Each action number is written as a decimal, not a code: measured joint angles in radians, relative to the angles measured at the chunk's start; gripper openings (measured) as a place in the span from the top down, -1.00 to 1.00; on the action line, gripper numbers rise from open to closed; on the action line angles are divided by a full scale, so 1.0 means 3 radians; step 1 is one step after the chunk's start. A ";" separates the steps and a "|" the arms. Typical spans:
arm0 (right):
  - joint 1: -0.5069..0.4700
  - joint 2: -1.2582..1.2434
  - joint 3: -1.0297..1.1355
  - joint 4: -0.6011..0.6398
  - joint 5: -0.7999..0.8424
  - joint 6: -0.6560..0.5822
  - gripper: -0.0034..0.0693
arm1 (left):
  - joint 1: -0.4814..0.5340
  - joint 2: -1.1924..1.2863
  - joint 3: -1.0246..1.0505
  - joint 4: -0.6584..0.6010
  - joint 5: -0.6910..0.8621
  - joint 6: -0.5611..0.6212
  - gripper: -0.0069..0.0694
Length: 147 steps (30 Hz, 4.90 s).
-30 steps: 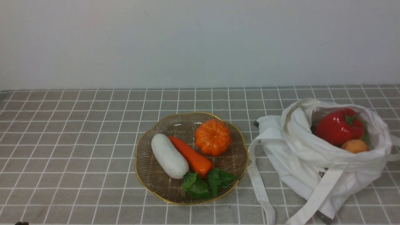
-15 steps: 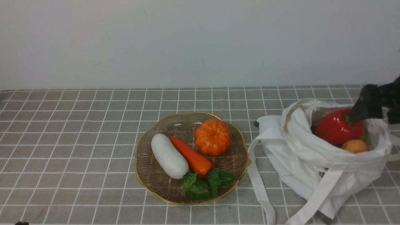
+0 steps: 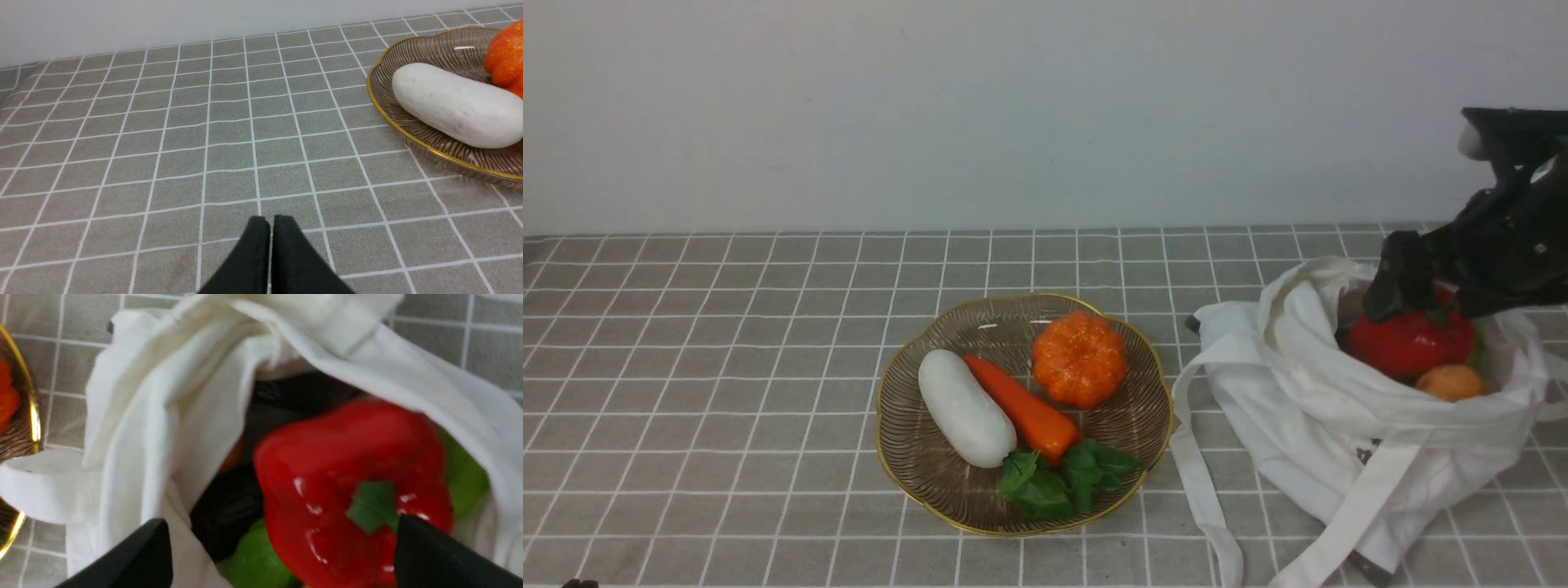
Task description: Take vegetables from bag on grey coffee tablecloth place on plate.
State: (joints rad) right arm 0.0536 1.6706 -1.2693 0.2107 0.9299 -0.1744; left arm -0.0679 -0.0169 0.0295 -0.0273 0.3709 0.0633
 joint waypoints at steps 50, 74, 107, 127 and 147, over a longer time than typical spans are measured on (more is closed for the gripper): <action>0.0044 -0.0159 -0.0007 -0.0411 -0.0102 0.0179 0.86 | 0.0000 0.0000 0.0000 0.0000 0.0000 0.0000 0.83; 0.1016 -0.0609 -0.0007 0.1248 -0.0320 -0.0962 0.86 | 0.0000 0.0000 0.0000 0.0000 0.0000 0.0000 0.83; 0.1600 -0.0121 -0.1166 -0.0424 0.0551 0.0484 -0.30 | 0.0000 0.0000 0.0000 0.0000 0.0000 0.0000 0.83; 0.1600 -0.3929 0.1029 -0.1245 -0.0769 0.1499 0.95 | 0.0000 0.0000 0.0000 0.0000 0.0000 0.0000 0.83; 0.1600 -0.5201 0.2982 -0.1254 -0.1986 0.1972 0.95 | 0.0000 0.0000 0.0000 0.0000 0.0000 0.0000 0.83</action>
State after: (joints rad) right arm 0.5336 0.1104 -0.3746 -0.1655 0.3341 0.4173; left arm -0.0679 -0.0169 0.0295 -0.0273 0.3709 0.0633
